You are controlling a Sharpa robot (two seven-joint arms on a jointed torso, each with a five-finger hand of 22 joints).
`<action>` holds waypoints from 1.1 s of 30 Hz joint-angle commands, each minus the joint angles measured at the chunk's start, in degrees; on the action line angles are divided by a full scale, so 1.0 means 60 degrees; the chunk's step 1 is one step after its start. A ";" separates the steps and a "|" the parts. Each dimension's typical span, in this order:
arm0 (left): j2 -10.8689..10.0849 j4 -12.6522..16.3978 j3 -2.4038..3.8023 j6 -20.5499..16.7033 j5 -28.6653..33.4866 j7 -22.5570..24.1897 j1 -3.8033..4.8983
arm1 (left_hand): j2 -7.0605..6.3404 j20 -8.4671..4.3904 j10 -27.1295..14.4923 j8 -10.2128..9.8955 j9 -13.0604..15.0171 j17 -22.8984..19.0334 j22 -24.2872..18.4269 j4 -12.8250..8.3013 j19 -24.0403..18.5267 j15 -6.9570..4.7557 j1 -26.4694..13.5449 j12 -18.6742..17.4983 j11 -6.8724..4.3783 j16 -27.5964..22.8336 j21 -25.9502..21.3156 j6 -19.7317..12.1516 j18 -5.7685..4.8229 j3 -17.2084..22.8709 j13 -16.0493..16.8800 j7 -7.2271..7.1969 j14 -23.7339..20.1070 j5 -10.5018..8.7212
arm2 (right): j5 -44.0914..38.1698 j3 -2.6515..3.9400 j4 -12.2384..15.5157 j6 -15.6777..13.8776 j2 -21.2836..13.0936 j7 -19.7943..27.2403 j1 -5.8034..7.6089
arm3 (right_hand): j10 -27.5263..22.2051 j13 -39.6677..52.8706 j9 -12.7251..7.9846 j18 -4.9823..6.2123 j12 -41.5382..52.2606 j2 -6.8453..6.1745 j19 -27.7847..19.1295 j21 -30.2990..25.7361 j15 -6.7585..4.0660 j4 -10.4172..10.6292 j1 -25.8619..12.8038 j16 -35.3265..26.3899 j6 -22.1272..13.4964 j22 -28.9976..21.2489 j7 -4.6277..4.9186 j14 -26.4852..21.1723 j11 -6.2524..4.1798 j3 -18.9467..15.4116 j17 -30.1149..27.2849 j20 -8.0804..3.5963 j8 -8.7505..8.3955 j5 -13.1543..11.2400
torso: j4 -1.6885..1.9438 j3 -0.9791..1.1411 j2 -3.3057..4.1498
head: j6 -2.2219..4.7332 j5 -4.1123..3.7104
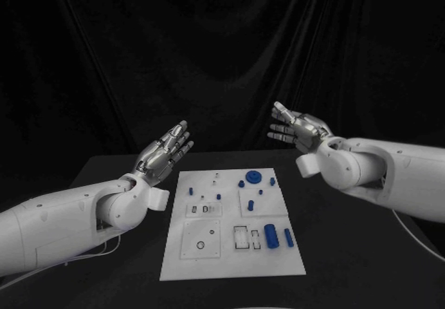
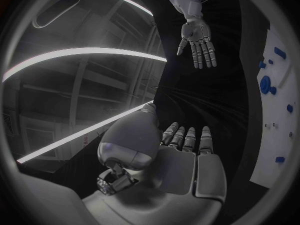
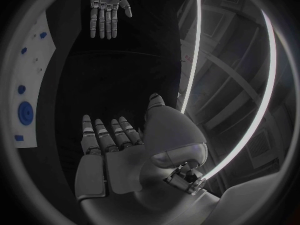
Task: Assemble the parts on the task board
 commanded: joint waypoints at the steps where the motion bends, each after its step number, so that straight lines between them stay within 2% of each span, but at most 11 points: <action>1: -0.0143 0.0193 0.0012 -0.0086 -0.0253 0.1268 0.0045 | -0.0010 0.0025 -0.0006 0.0059 0.0010 -0.0014 -0.0008 0.0021 -0.0008 0.0062 0.0081 -0.0033 -0.0089 -0.0035 -0.0033 -0.0005 -0.0217 0.0047 -0.0009 -0.0078 0.0029 0.0074 | -0.1805 0.0016 -0.0071 0.1565 -0.0046 -0.1975 0.0404 | 0.0399 0.0052 0.0052 -0.0214 0.0264 -0.0069 0.0499 0.0222 0.0091 0.0049 0.0134 0.0281 0.0445 0.0075 0.0236 0.0551 0.0282 -0.0020 0.0052 0.0048 0.0172 -0.0150 | 0.0008 0.0001 -0.0002 | -0.0292 -0.0041; 4: -0.0393 0.0453 0.0012 -0.0333 -0.0263 0.1309 0.0091 | -0.0018 0.0003 -0.0006 0.0076 0.0022 -0.0014 -0.0008 0.0022 -0.0008 0.0073 0.0138 -0.0033 -0.0111 -0.0035 -0.0033 0.0076 -0.0247 0.0047 -0.0009 -0.0097 0.0029 0.0125 | -0.2831 0.0016 -0.0141 0.2187 -0.0060 -0.2945 0.1007 | 0.1226 0.0106 0.0124 -0.0257 0.0672 -0.0250 0.1952 0.0769 0.0177 0.0149 0.0443 0.0796 0.1311 0.0242 0.0409 0.1832 0.0482 0.0042 0.0133 0.0071 0.0423 -0.0218 | -0.0005 -0.0013 0.0006 | -0.0499 0.0071; 7: -0.0578 0.0674 0.0012 -0.0604 -0.0267 0.1309 0.0198 | -0.0019 -0.0008 -0.0006 0.0080 0.0024 -0.0014 -0.0008 0.0022 -0.0008 0.0084 0.0189 -0.0033 -0.0115 -0.0035 -0.0033 0.0096 -0.0270 0.0053 -0.0009 -0.0101 0.0029 0.0204 | -0.3428 0.0016 -0.0250 0.2799 -0.0014 -0.3748 0.1431 | 0.1363 0.0111 0.0114 -0.0165 0.0653 -0.0385 0.3466 0.1221 0.0119 0.0162 0.0550 0.0755 0.1423 0.0359 0.0337 0.2070 0.0417 0.0052 0.0135 0.0055 0.0387 -0.0271 | 0.0013 -0.0019 0.0028 | -0.0588 0.0060; 9: -0.0785 0.0917 0.0012 -0.0814 -0.0269 0.1273 0.0308 | -0.0046 -0.0011 -0.0006 0.0088 0.0030 -0.0014 -0.0008 0.0015 -0.0008 0.0101 0.0264 -0.0033 -0.0129 -0.0035 -0.0033 0.0139 -0.0293 0.0052 -0.0009 -0.0110 0.0029 0.0258 | -0.4378 0.0016 -0.0415 0.3475 0.0095 -0.4389 0.1767 | 0.1564 0.0125 0.0124 -0.0012 0.0660 -0.0464 0.4460 0.1230 -0.0031 0.0125 0.0671 0.1431 0.1591 0.0266 0.0401 0.4091 0.0516 0.0110 0.0356 0.0043 0.0368 -0.0338 | 0.0013 -0.0038 0.0105 | -0.0565 0.0031; 16: -0.1137 0.1300 0.0012 -0.1153 -0.0271 0.1350 0.0511 | -0.0072 0.0052 -0.0006 0.0088 0.0030 -0.0014 -0.0008 0.0027 -0.0008 0.0219 0.0433 -0.0033 -0.0234 -0.0035 -0.0033 0.0166 -0.0352 0.0040 -0.0009 -0.0171 0.0029 0.0326 | -0.8929 0.0017 -0.0949 0.4365 0.0699 -0.4508 0.2230 | 0.2763 0.0207 0.0190 0.0304 0.0818 -0.0458 0.6025 0.0841 -0.0360 -0.0337 0.1385 0.1272 0.2502 0.0064 0.0301 0.5502 0.0415 0.0283 0.0341 0.0002 0.0485 -0.0368 | 0.0053 -0.0076 0.0389 | -0.0434 -0.0106; 18: -0.1156 0.1319 0.0012 -0.1172 -0.0272 0.1377 0.0540 | -0.0063 0.0059 -0.0006 0.0088 0.0030 -0.0014 -0.0008 0.0030 -0.0008 0.0228 0.0462 -0.0033 -0.0307 -0.0035 -0.0033 0.0173 -0.0357 0.0034 -0.0009 -0.0222 0.0029 0.0346 | -1.0285 0.0017 -0.1096 0.4395 0.0906 -0.4367 0.2235 | 0.3645 0.0295 0.0233 0.0346 0.0957 -0.0437 0.6778 0.0902 -0.0545 -0.0537 0.1615 0.1362 0.2979 0.0113 0.0201 0.6210 0.0471 0.0317 0.0424 -0.0150 0.0577 -0.0225 | 0.0063 -0.0087 0.0431 | -0.0412 -0.0149; 20: -0.1162 0.1321 0.0012 -0.1180 -0.0272 0.1397 0.0560 | -0.0059 0.0061 -0.0006 0.0090 0.0031 -0.0014 -0.0008 0.0029 -0.0008 0.0232 0.0474 -0.0033 -0.0322 -0.0035 -0.0033 0.0182 -0.0359 0.0034 -0.0009 -0.0236 0.0029 0.0365 | -1.1625 0.0017 -0.1223 0.4337 0.1113 -0.4225 0.2198 | 0.4748 0.0386 0.0270 0.0353 0.1142 -0.0423 0.7775 0.1010 -0.0831 -0.0706 0.1803 0.1502 0.3533 0.0133 -0.0112 0.7150 0.0620 0.0330 0.0561 -0.0407 0.0664 -0.0239 | 0.0096 -0.0105 0.0498 | -0.0333 -0.0196; 23: -0.1134 0.1281 0.0011 -0.1120 -0.0272 0.1379 0.0583 | -0.0055 0.0063 -0.0006 0.0091 0.0032 -0.0014 -0.0008 0.0029 -0.0008 0.0234 0.0480 -0.0033 -0.0327 -0.0035 -0.0033 0.0186 -0.0359 0.0036 -0.0009 -0.0241 0.0029 0.0375 | -1.3974 0.0017 -0.1387 0.3964 0.1457 -0.4014 0.2030 | 0.5926 0.0493 0.0348 0.0344 0.1258 -0.0534 0.9330 0.1300 -0.1462 -0.0943 0.2258 0.1868 0.4407 0.0233 -0.0506 0.8863 0.0591 0.1165 0.0898 -0.1091 0.0772 -0.1833 | 0.0162 -0.0150 0.0641 | -0.0210 -0.0240; 24: -0.1129 0.1273 0.0011 -0.1103 -0.0272 0.1369 0.0586 | -0.0055 0.0063 -0.0006 0.0091 0.0032 -0.0014 -0.0008 0.0029 -0.0008 0.0234 0.0480 -0.0033 -0.0327 -0.0035 -0.0033 0.0186 -0.0359 0.0036 -0.0009 -0.0241 0.0029 0.0375 | -1.4402 0.0017 -0.1409 0.3857 0.1519 -0.3984 0.1988 | 0.6072 0.0490 0.0359 0.0354 0.1200 -0.0634 0.9563 0.1307 -0.1550 -0.0924 0.2224 0.1865 0.4579 0.0233 -0.0529 0.9096 0.0565 0.1395 0.0978 -0.1171 0.0775 -0.1833 | 0.0168 -0.0157 0.0658 | -0.0189 -0.0242; 30: -0.1101 0.1227 0.0011 -0.0960 -0.0272 0.1265 0.0598 | -0.0005 0.0110 -0.0006 0.0090 0.0032 -0.0014 -0.0008 0.0029 -0.0008 0.0269 0.0535 -0.0033 -0.0342 -0.0035 -0.0033 0.0188 -0.0355 0.0062 -0.0009 -0.0256 0.0029 0.0442 | -1.7682 0.0017 -0.1515 0.2938 0.1918 -0.3826 0.1557 | 0.7468 0.0556 0.0468 0.0342 0.1166 -0.1052 1.1605 0.2400 -0.2340 -0.1281 0.2402 0.3196 0.5293 0.0848 -0.0766 1.1514 0.0050 0.2318 0.2005 -0.1940 0.0821 -0.1596 | 0.0216 -0.0280 0.0843 | -0.0065 -0.0259; 33: -0.1087 0.1202 0.0010 -0.0852 -0.0272 0.1205 0.0601 | 0.0015 0.0347 -0.0006 0.0094 0.0035 -0.0014 -0.0008 0.0023 -0.0008 0.0364 0.0667 -0.0033 -0.0323 -0.0035 -0.0033 0.0214 -0.0265 0.0097 -0.0009 -0.0233 0.0029 0.0556 | -1.8734 0.0017 -0.1601 0.2629 0.2086 -0.3752 0.1338 | 0.8605 0.0525 0.0600 0.0295 0.1050 -0.1303 1.1975 0.3291 -0.2607 -0.1296 0.2382 0.4063 0.5781 0.1510 -0.1051 1.2198 -0.0454 0.2848 0.2793 -0.2162 0.0808 -0.1736 | 0.0242 -0.0332 0.0897 | -0.0043 -0.0291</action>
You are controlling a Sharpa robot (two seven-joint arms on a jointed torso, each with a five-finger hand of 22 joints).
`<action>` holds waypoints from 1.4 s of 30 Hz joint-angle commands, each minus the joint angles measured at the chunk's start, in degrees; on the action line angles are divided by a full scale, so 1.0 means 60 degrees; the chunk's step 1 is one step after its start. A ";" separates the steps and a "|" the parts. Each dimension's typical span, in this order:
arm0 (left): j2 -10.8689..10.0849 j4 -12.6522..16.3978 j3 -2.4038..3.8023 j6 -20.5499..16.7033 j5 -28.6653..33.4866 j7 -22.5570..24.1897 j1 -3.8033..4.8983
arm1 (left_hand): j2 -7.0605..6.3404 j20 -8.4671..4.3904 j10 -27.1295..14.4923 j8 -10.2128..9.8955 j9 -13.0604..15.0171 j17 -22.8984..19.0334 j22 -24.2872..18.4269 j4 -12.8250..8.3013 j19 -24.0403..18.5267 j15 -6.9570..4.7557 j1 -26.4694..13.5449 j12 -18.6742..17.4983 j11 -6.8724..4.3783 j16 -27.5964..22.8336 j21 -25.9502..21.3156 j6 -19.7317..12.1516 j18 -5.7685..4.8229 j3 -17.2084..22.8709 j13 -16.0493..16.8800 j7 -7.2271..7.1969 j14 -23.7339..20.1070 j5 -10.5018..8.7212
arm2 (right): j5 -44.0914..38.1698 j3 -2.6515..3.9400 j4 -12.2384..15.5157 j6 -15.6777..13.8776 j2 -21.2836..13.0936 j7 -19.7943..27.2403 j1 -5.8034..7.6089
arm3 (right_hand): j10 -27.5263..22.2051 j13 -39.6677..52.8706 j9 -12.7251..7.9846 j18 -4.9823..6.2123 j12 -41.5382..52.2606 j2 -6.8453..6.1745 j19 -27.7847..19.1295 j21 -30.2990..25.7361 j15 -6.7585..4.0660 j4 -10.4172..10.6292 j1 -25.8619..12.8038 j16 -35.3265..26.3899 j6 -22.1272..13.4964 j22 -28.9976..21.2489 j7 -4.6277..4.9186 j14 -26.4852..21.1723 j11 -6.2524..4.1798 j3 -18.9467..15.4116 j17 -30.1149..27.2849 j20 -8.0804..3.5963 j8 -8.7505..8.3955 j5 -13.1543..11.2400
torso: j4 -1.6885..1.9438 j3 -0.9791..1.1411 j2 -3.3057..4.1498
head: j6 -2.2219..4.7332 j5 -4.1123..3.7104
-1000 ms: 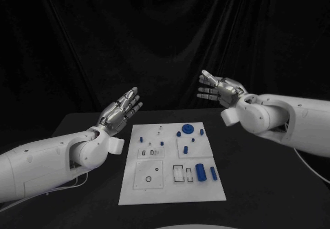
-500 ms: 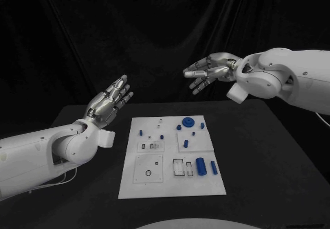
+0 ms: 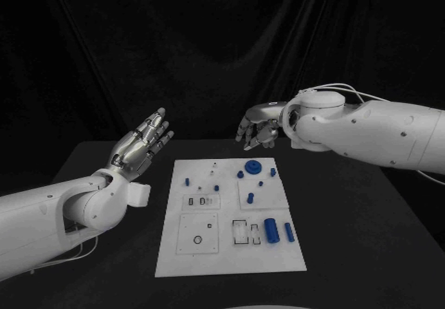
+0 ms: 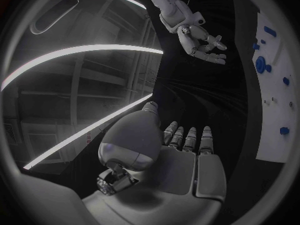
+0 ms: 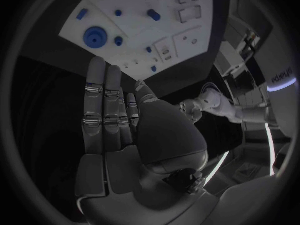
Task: Assemble the parts on the task board
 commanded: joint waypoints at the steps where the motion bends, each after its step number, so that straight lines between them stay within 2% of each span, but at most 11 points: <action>1: 0.0030 -0.0013 0.0012 0.0175 -0.0046 0.1157 0.0035 | -0.0009 0.0255 0.0000 0.0063 0.0017 -0.0008 -0.0012 -0.0007 0.0001 0.0126 0.0240 -0.0033 -0.0034 -0.0035 -0.0033 0.0060 0.0108 0.0124 -0.0015 -0.0035 -0.0021 0.0208 | -0.3491 0.0013 -0.0093 -0.0885 0.0114 0.0182 -0.0178 | 0.0542 -0.0033 0.0067 -0.0011 -0.0129 -0.0207 0.0165 0.0894 -0.0101 -0.0006 0.0026 0.0523 0.0186 0.0845 -0.0040 0.0274 -0.0237 0.0346 0.0460 -0.0084 -0.0045 -0.0071 | 0.0088 -0.0110 0.0136 | 0.0028 -0.0067; 2: 0.0031 -0.0013 0.0012 0.0204 -0.0046 0.1141 0.0035 | -0.0011 0.0294 0.0000 0.0064 0.0017 -0.0008 -0.0012 -0.0008 0.0001 0.0136 0.0284 -0.0033 -0.0034 -0.0035 -0.0033 0.0063 0.0132 0.0138 -0.0015 -0.0036 -0.0021 0.0258 | -0.3764 0.0013 -0.0135 -0.0955 0.0177 0.0213 -0.0281 | 0.0647 -0.0051 0.0087 -0.0089 -0.0205 -0.0256 0.0174 0.1497 -0.0114 0.0010 0.0019 0.0702 0.0211 0.1516 -0.0010 0.0302 -0.0240 0.0480 0.0612 -0.0105 -0.0082 -0.0071 | 0.0081 -0.0108 0.0133 | 0.0015 -0.0063; 3: 0.0031 -0.0011 0.0012 0.0216 -0.0046 0.1145 0.0036 | -0.0011 0.0321 0.0000 0.0065 0.0018 -0.0008 -0.0012 -0.0006 0.0001 0.0143 0.0311 -0.0033 -0.0039 -0.0035 -0.0033 0.0067 0.0146 0.0147 -0.0015 -0.0039 -0.0021 0.0283 | -0.3881 0.0013 -0.0159 -0.0990 0.0208 0.0234 -0.0339 | 0.0874 -0.0114 0.0160 -0.0325 -0.0496 -0.0452 0.0128 0.3292 -0.0194 0.0087 -0.0111 0.1330 0.0301 0.3440 0.0027 0.0233 -0.0198 0.0951 0.1141 -0.0131 -0.0204 -0.0075 | 0.0086 -0.0116 0.0137 | -0.0013 -0.0053; 5: 0.0029 -0.0010 0.0011 0.0206 -0.0046 0.1177 0.0036 | -0.0011 0.0367 0.0000 0.0058 0.0012 -0.0008 -0.0012 0.0008 0.0001 0.0137 0.0339 -0.0033 -0.0089 -0.0035 -0.0033 0.0037 0.0174 0.0150 -0.0015 -0.0078 -0.0021 0.0264 | -0.4054 0.0013 -0.0209 -0.1095 0.0257 0.0279 -0.0469 | 0.0877 -0.0133 0.0192 -0.0482 -0.0654 -0.0643 0.0166 0.4800 -0.0277 0.0069 -0.0127 0.1947 0.0329 0.5224 0.0014 0.0477 -0.0269 0.1176 0.1610 -0.0224 -0.0262 -0.0024 | 0.0074 -0.0120 0.0116 | -0.0088 -0.0035; 6: 0.0029 -0.0012 0.0011 0.0184 -0.0046 0.1214 0.0036 | -0.0011 0.0413 0.0000 0.0050 0.0007 -0.0008 -0.0012 0.0018 0.0001 0.0121 0.0328 -0.0033 -0.0194 -0.0035 -0.0033 0.0001 0.0218 0.0129 -0.0015 -0.0180 -0.0021 0.0188 | -0.4132 0.0013 -0.0243 -0.1181 0.0280 0.0307 -0.0552 | 0.0942 -0.0133 0.0266 -0.0591 -0.0894 -0.0930 -0.0058 0.6169 -0.0334 0.0136 -0.0254 0.3569 0.0458 0.6735 0.0059 0.0418 -0.0272 0.1628 0.3239 -0.0320 -0.0333 -0.0002 | 0.0080 -0.0125 0.0106 | -0.0125 -0.0050; 9: 0.0024 -0.0033 0.0011 0.0118 -0.0047 0.1320 0.0036 | -0.0003 0.0453 0.0000 0.0042 0.0002 -0.0008 -0.0012 0.0021 0.0001 0.0064 0.0273 -0.0033 -0.0316 -0.0035 -0.0033 -0.0036 0.0273 0.0091 -0.0015 -0.0288 -0.0021 0.0086 | -0.4267 0.0013 -0.0358 -0.1405 0.0346 0.0371 -0.0768 | 0.1084 -0.0131 0.0362 -0.1006 -0.1093 -0.1303 0.0214 0.8812 -0.0486 0.0293 -0.0472 0.7511 0.0717 1.0013 0.0012 0.0813 -0.0368 0.2248 0.7759 -0.0461 -0.0392 0.0245 | 0.0096 -0.0139 0.0066 | -0.0193 -0.0079; 14: 0.0012 -0.0078 0.0011 0.0137 -0.0047 0.1317 0.0036 | 0.0011 0.0470 0.0000 0.0048 0.0007 -0.0008 -0.0012 0.0016 0.0001 0.0070 0.0261 -0.0033 -0.0326 -0.0035 -0.0033 -0.0006 0.0303 0.0089 -0.0015 -0.0299 -0.0021 0.0152 | -0.4355 0.0014 -0.0508 -0.1582 0.0418 0.0443 -0.1058 | 0.1082 -0.0106 0.0394 -0.1088 -0.1173 -0.1574 0.0199 0.9296 -0.0518 0.0456 -0.0827 0.8096 0.0734 1.0647 -0.0032 0.0777 -0.0295 0.2245 0.8448 -0.0422 -0.0474 -0.0265 | 0.0101 -0.0148 0.0014 | -0.0298 -0.0057; 21: 0.0043 -0.0134 0.0010 0.0274 -0.0047 0.1228 0.0035 | 0.0021 0.0505 0.0000 0.0066 0.0021 -0.0008 -0.0012 0.0010 0.0001 0.0108 0.0306 -0.0033 -0.0253 -0.0035 -0.0033 0.0076 0.0340 0.0118 -0.0015 -0.0230 -0.0021 0.0247 | -0.4388 0.0014 -0.0718 -0.1767 0.0508 0.0591 -0.1322 | 0.1001 -0.0100 0.0384 -0.1093 -0.1243 -0.1612 0.0143 0.9401 -0.0532 0.0360 -0.0723 0.8199 0.0610 1.0789 -0.0080 0.0741 -0.0313 0.2370 0.8529 -0.0417 -0.0591 0.0272 | 0.0090 -0.0112 0.0032 | -0.0366 0.0114; 32: 0.0127 -0.0253 0.0008 0.0576 -0.0047 0.1122 0.0031 | 0.0044 0.0548 0.0000 0.0093 0.0036 -0.0008 -0.0012 0.0007 0.0001 0.0196 0.0402 -0.0033 -0.0091 -0.0035 -0.0033 0.0183 0.0394 0.0210 -0.0015 -0.0079 -0.0021 0.0371 | -0.4395 0.0014 -0.1176 -0.2080 0.0707 0.0710 -0.1697 | 0.0825 0.0012 0.0437 -0.1084 -0.1270 -0.1810 0.0063 0.9436 -0.0527 0.0479 -0.1082 0.8284 0.0575 1.0860 -0.0283 0.0711 -0.0317 0.2110 0.8608 -0.0405 -0.0650 0.0052 | 0.0118 -0.0133 0.0029 | -0.0457 0.0127; 34: 0.0099 -0.0198 0.0008 0.0598 -0.0047 0.1142 0.0031 | 0.0047 0.0556 0.0000 0.0094 0.0037 -0.0008 -0.0012 0.0007 0.0001 0.0207 0.0415 -0.0033 -0.0073 -0.0035 -0.0033 0.0187 0.0398 0.0228 -0.0015 -0.0062 -0.0021 0.0403 | -0.4386 0.0014 -0.1264 -0.2043 0.0746 0.0699 -0.1773 | 0.0634 0.0037 0.0418 -0.1079 -0.1313 -0.1791 0.0040 0.9431 -0.0536 0.0423 -0.1022 0.8275 0.0398 1.0865 -0.0427 0.0698 -0.0332 0.2103 0.8591 -0.0412 -0.0747 0.0188 | 0.0117 -0.0144 0.0024 | -0.0487 0.0122; 42: 0.0065 -0.0192 0.0009 0.0612 -0.0047 0.1138 0.0030 | 0.0034 0.0572 0.0000 0.0117 0.0052 -0.0008 -0.0012 0.0002 0.0001 0.0219 0.0456 -0.0033 -0.0029 -0.0035 -0.0033 0.0281 0.0409 0.0266 -0.0015 -0.0019 -0.0021 0.0454 | -0.3998 0.0014 -0.1769 -0.2188 0.0956 0.0793 -0.2032 | 0.0372 0.0193 0.0494 -0.1063 -0.1236 -0.1713 -0.0036 0.9382 -0.0481 0.0155 -0.0750 0.8220 0.0384 1.0856 -0.0294 0.0666 -0.0237 0.2419 0.8495 -0.0375 -0.0756 0.1616 | 0.0108 -0.0156 0.0026 | -0.0553 0.0198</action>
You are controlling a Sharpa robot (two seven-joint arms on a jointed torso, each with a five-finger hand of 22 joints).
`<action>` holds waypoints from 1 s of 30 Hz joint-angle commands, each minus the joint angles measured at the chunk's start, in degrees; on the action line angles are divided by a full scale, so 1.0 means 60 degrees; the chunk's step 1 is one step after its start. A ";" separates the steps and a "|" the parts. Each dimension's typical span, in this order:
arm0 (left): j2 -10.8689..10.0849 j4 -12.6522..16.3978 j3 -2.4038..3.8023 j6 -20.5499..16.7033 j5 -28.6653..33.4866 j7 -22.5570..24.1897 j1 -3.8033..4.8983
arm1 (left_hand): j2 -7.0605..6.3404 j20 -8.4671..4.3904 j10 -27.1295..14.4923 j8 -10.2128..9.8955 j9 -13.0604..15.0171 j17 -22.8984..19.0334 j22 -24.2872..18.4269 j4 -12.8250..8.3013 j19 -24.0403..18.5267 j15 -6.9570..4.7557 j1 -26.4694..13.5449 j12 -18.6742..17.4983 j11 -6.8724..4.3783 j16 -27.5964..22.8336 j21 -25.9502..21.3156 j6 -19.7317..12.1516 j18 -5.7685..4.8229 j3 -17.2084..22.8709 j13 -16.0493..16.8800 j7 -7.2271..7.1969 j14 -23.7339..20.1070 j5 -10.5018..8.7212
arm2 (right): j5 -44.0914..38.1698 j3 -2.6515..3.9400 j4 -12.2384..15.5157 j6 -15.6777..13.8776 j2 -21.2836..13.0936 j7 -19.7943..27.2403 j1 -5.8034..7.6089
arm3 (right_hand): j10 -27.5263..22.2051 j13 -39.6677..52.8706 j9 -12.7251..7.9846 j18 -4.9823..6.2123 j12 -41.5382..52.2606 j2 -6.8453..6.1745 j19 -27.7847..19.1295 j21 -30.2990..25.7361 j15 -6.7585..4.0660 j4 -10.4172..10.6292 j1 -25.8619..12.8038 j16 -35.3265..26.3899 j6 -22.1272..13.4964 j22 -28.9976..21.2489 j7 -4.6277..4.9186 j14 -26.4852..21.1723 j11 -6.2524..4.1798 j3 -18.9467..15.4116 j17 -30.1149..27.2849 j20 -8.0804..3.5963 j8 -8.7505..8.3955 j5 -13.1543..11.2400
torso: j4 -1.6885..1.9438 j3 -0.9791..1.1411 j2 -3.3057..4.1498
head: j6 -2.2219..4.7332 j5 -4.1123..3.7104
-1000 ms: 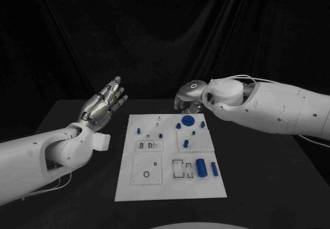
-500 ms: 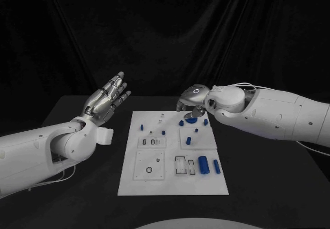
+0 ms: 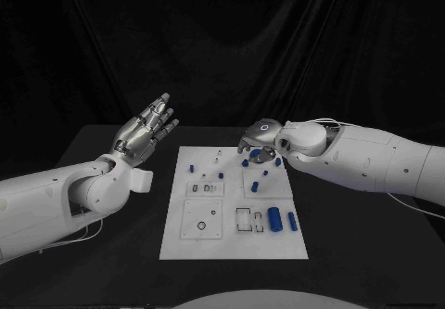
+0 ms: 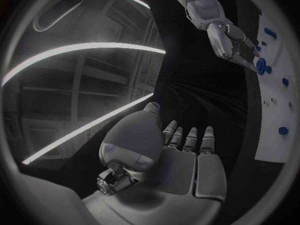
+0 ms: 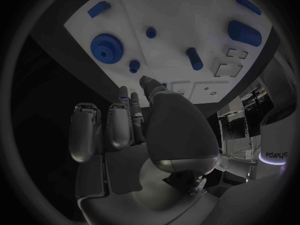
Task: Assemble the parts on the task board
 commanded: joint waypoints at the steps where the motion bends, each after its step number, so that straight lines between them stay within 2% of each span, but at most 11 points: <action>1: -0.0006 -0.0017 0.0010 0.0180 -0.0032 0.1120 0.0024 | 0.0013 0.0047 -0.0003 0.0045 0.0011 -0.0014 -0.0015 0.0000 -0.0010 0.0063 0.0087 -0.0033 0.0101 -0.0035 -0.0034 0.0048 0.0106 0.0085 -0.0012 0.0019 0.0001 0.0040 | 0.0213 0.0006 -0.0237 -0.0396 0.0090 0.0123 -0.0096 | -0.0078 0.0051 0.0026 -0.0153 0.0071 -0.0019 -0.0053 -0.0061 -0.0026 -0.0075 0.0126 -0.0051 0.0000 0.0182 0.0068 0.0381 0.0040 0.0131 -0.0030 0.0022 -0.0034 0.0433 | -0.0004 -0.0005 0.0009 | -0.0029 0.0034; 3: -0.0014 -0.0022 0.0010 0.0180 -0.0031 0.1115 0.0024 | 0.0015 0.0059 -0.0003 0.0051 0.0014 -0.0014 -0.0015 0.0001 -0.0010 0.0082 0.0099 -0.0033 0.0125 -0.0035 -0.0034 0.0071 0.0107 0.0098 -0.0012 0.0040 0.0001 0.0052 | 0.0264 0.0006 -0.0363 -0.0474 0.0147 0.0181 -0.0139 | -0.0031 0.0106 0.0056 -0.0151 0.0165 -0.0036 -0.0057 -0.0064 -0.0024 -0.0110 0.0143 -0.0054 0.0039 0.0192 0.0086 0.0379 0.0035 0.0251 -0.0036 0.0028 -0.0012 0.0699 | 0.0000 -0.0006 0.0012 | -0.0056 0.0041; 8: -0.0016 0.0004 0.0010 0.0202 -0.0032 0.1162 0.0024 | 0.0014 0.0081 -0.0003 0.0071 0.0025 -0.0014 -0.0015 0.0003 -0.0010 0.0116 0.0118 -0.0033 0.0181 -0.0035 -0.0034 0.0147 0.0106 0.0121 -0.0012 0.0094 0.0001 0.0064 | 0.0332 0.0007 -0.0614 -0.0494 0.0270 0.0246 -0.0236 | -0.0029 0.0144 0.0081 -0.0149 0.0226 -0.0059 -0.0064 -0.0071 -0.0022 -0.0132 0.0141 -0.0056 0.0066 0.0194 0.0077 0.0377 0.0036 0.0338 -0.0039 0.0032 0.0003 0.0831 | -0.0004 -0.0005 0.0005 | -0.0099 0.0032; 12: -0.0007 0.0001 0.0010 0.0244 -0.0033 0.1186 0.0024 | 0.0017 0.0108 -0.0003 0.0090 0.0031 -0.0014 -0.0015 0.0000 -0.0010 0.0143 0.0144 -0.0033 0.0232 -0.0035 -0.0034 0.0197 0.0107 0.0151 -0.0012 0.0140 0.0001 0.0096 | 0.0353 0.0007 -0.0786 -0.0636 0.0363 0.0306 -0.0325 | -0.0042 0.0182 0.0107 -0.0149 0.0282 -0.0092 -0.0070 -0.0076 -0.0016 -0.0127 0.0091 -0.0056 0.0090 0.0200 0.0105 0.0374 0.0054 0.0380 -0.0037 0.0036 0.0018 0.0703 | -0.0007 0.0009 0.0006 | -0.0123 0.0043; 15: -0.0014 0.0009 0.0010 0.0252 -0.0033 0.1205 0.0024 | 0.0025 0.0134 -0.0003 0.0100 0.0034 -0.0014 -0.0015 0.0000 -0.0010 0.0173 0.0167 -0.0033 0.0272 -0.0035 -0.0034 0.0225 0.0105 0.0182 -0.0012 0.0177 0.0001 0.0120 | 0.0360 0.0007 -0.0903 -0.0712 0.0441 0.0359 -0.0378 | -0.0014 0.0218 0.0133 -0.0148 0.0342 -0.0089 -0.0075 -0.0080 -0.0010 -0.0139 0.0090 -0.0044 0.0139 0.0203 0.0131 0.0373 0.0051 0.0427 -0.0017 0.0041 0.0045 0.0657 | -0.0010 0.0014 0.0011 | -0.0194 0.0075; 19: -0.0030 0.0020 0.0010 0.0238 -0.0033 0.1236 0.0024 | 0.0029 0.0140 -0.0003 0.0103 0.0035 -0.0014 -0.0015 0.0001 -0.0010 0.0179 0.0173 -0.0033 0.0280 -0.0035 -0.0034 0.0233 0.0105 0.0193 -0.0012 0.0184 0.0001 0.0129 | 0.0364 0.0008 -0.1036 -0.0807 0.0529 0.0415 -0.0443 | 0.0009 0.0252 0.0154 -0.0147 0.0397 -0.0098 -0.0080 -0.0084 -0.0010 -0.0153 0.0089 -0.0044 0.0170 0.0206 0.0133 0.0370 0.0046 0.0460 -0.0017 0.0043 0.0063 0.0595 | -0.0008 0.0005 0.0011 | -0.0272 0.0101; 25: -0.0038 -0.0008 0.0010 0.0240 -0.0033 0.1207 0.0024 | 0.0032 0.0145 -0.0003 0.0111 0.0038 -0.0014 -0.0015 -0.0001 -0.0010 0.0176 0.0188 -0.0033 0.0301 -0.0035 -0.0034 0.0256 0.0106 0.0215 -0.0012 0.0203 0.0001 0.0154 | 0.0367 0.0008 -0.1255 -0.0816 0.0643 0.0438 -0.0520 | 0.0007 0.0375 0.0225 -0.0134 0.0554 -0.0126 -0.0116 -0.0123 -0.0014 -0.0177 0.0042 -0.0092 0.0247 0.0177 0.0147 0.0342 0.0035 0.0529 -0.0094 0.0042 0.0107 0.0353 | -0.0002 0.0004 0.0018 | -0.0300 0.0081; 30: -0.0020 -0.0039 0.0010 0.0310 -0.0033 0.1170 0.0024 | 0.0035 0.0142 -0.0003 0.0122 0.0042 -0.0014 -0.0015 -0.0003 -0.0010 0.0171 0.0213 -0.0033 0.0333 -0.0035 -0.0034 0.0287 0.0108 0.0252 -0.0012 0.0232 0.0001 0.0185 | 0.0368 0.0008 -0.1430 -0.0814 0.0728 0.0449 -0.0576 | 0.0070 0.0523 0.0295 -0.0128 0.0748 -0.0107 -0.0139 -0.0148 -0.0015 -0.0247 0.0087 -0.0119 0.0328 0.0166 0.0161 0.0320 0.0021 0.0615 -0.0132 0.0043 0.0157 0.0406 | -0.0007 0.0011 0.0009 | -0.0359 0.0096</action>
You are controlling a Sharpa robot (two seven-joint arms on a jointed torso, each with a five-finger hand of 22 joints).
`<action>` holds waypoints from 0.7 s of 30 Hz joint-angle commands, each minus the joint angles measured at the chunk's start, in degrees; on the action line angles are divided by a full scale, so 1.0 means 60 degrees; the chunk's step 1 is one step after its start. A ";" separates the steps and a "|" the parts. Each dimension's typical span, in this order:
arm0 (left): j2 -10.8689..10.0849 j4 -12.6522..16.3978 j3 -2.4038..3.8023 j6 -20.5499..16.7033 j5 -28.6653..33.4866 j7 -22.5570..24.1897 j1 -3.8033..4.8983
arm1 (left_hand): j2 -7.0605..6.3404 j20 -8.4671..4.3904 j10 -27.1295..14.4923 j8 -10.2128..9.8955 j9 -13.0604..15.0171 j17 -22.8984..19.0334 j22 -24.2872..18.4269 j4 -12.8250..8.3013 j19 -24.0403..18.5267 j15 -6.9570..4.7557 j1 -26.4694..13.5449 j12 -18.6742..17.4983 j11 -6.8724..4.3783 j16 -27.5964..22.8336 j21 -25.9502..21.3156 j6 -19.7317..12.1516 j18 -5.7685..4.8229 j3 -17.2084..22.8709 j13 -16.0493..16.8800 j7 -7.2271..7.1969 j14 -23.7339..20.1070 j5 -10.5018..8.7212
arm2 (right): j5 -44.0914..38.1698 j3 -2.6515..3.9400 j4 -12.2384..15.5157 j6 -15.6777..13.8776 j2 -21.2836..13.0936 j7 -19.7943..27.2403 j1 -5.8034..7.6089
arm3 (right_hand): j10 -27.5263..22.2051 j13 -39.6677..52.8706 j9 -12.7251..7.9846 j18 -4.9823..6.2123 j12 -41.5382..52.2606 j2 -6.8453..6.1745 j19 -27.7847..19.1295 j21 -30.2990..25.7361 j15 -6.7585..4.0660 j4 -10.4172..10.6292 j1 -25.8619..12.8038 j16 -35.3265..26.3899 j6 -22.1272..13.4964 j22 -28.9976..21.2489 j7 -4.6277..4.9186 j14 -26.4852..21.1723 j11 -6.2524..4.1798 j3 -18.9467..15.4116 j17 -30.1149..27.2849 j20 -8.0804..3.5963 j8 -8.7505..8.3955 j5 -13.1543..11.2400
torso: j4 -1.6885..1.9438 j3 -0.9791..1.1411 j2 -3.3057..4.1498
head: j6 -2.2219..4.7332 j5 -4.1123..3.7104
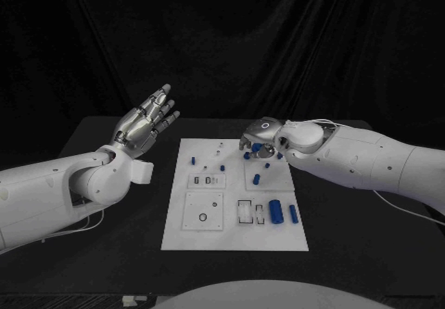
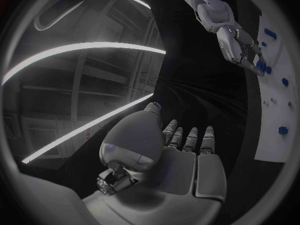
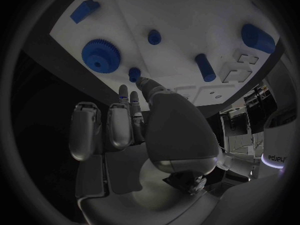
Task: Assemble the parts on the task board
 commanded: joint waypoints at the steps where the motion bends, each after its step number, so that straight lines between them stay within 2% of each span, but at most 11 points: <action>1: 0.0026 -0.0007 0.0011 0.0189 -0.0027 0.1157 0.0024 | -0.0001 0.0074 -0.0013 0.0051 0.0008 -0.0011 -0.0014 -0.0002 -0.0008 0.0042 0.0115 -0.0033 0.0072 -0.0035 -0.0034 0.0051 0.0111 0.0062 -0.0010 0.0007 -0.0004 0.0082 | -0.0006 0.0007 -0.0135 -0.0184 0.0056 0.0044 -0.0063 | 0.0041 0.0070 0.0039 -0.0127 0.0087 -0.0061 -0.0083 -0.0061 -0.0019 -0.0008 0.0033 -0.0051 0.0095 0.0156 -0.0038 0.0313 -0.0017 0.0056 -0.0046 -0.0026 0.0060 0.0014 | 0.0002 0.0004 -0.0007 | -0.0043 0.0007; 6: 0.0045 -0.0013 0.0011 0.0253 -0.0027 0.1115 0.0024 | -0.0002 0.0081 -0.0013 0.0055 0.0009 -0.0011 -0.0014 -0.0006 -0.0008 0.0047 0.0135 -0.0033 0.0086 -0.0035 -0.0034 0.0060 0.0112 0.0088 -0.0010 0.0020 -0.0004 0.0106 | -0.0006 0.0007 -0.0278 -0.0154 0.0117 0.0068 -0.0125 | 0.0013 0.0212 0.0103 -0.0119 0.0240 -0.0073 -0.0109 -0.0093 -0.0016 -0.0025 -0.0019 -0.0070 0.0116 0.0134 -0.0019 0.0294 -0.0010 0.0056 -0.0069 -0.0026 0.0082 -0.0081 | 0.0008 -0.0001 -0.0011 | -0.0083 0.0005; 12: 0.0047 -0.0028 0.0011 0.0271 -0.0027 0.1092 0.0024 | -0.0008 0.0094 -0.0013 0.0062 0.0010 -0.0011 -0.0014 -0.0017 -0.0008 0.0054 0.0186 -0.0033 0.0104 -0.0035 -0.0034 0.0071 0.0114 0.0140 -0.0010 0.0036 -0.0004 0.0168 | -0.0005 0.0008 -0.0436 -0.0232 0.0199 0.0134 -0.0234 | -0.0028 0.0403 0.0229 -0.0120 0.0448 -0.0034 -0.0112 -0.0098 -0.0024 -0.0096 0.0005 -0.0062 0.0237 0.0153 0.0011 0.0290 -0.0023 0.0093 -0.0056 -0.0031 0.0172 -0.0122 | -0.0004 0.0003 -0.0007 | -0.0191 0.0066; 18: 0.0016 -0.0016 0.0010 0.0281 -0.0027 0.1068 0.0024 | -0.0013 0.0095 -0.0013 0.0068 0.0011 -0.0011 -0.0014 -0.0026 -0.0008 0.0052 0.0231 -0.0033 0.0116 -0.0035 -0.0034 0.0083 0.0116 0.0180 -0.0010 0.0047 -0.0004 0.0215 | -0.0002 0.0008 -0.0579 -0.0624 0.0273 0.0292 -0.0343 | -0.0035 0.0788 0.0564 -0.0130 0.0906 0.0108 -0.0086 -0.0077 -0.0066 -0.0264 0.0108 -0.0041 0.0495 0.0227 0.0012 0.0300 -0.0089 0.0176 -0.0028 -0.0063 0.0416 0.0020 | -0.0002 0.0004 0.0000 | -0.0263 0.0132; 21: 0.0019 -0.0033 0.0010 0.0298 -0.0027 0.1051 0.0024 | -0.0011 0.0095 -0.0013 0.0071 0.0012 -0.0011 -0.0014 -0.0028 -0.0008 0.0052 0.0249 -0.0033 0.0119 -0.0035 -0.0034 0.0087 0.0117 0.0197 -0.0010 0.0050 -0.0004 0.0232 | 0.0089 0.0008 -0.0700 -0.0851 0.0330 0.0404 -0.0390 | -0.0034 0.0963 0.0804 -0.0135 0.1120 0.0219 -0.0073 -0.0068 -0.0097 -0.0379 0.0207 -0.0046 0.0724 0.0263 0.0088 0.0299 -0.0140 0.0218 -0.0034 -0.0090 0.0655 0.0057 | -0.0004 0.0006 -0.0003 | -0.0295 0.0135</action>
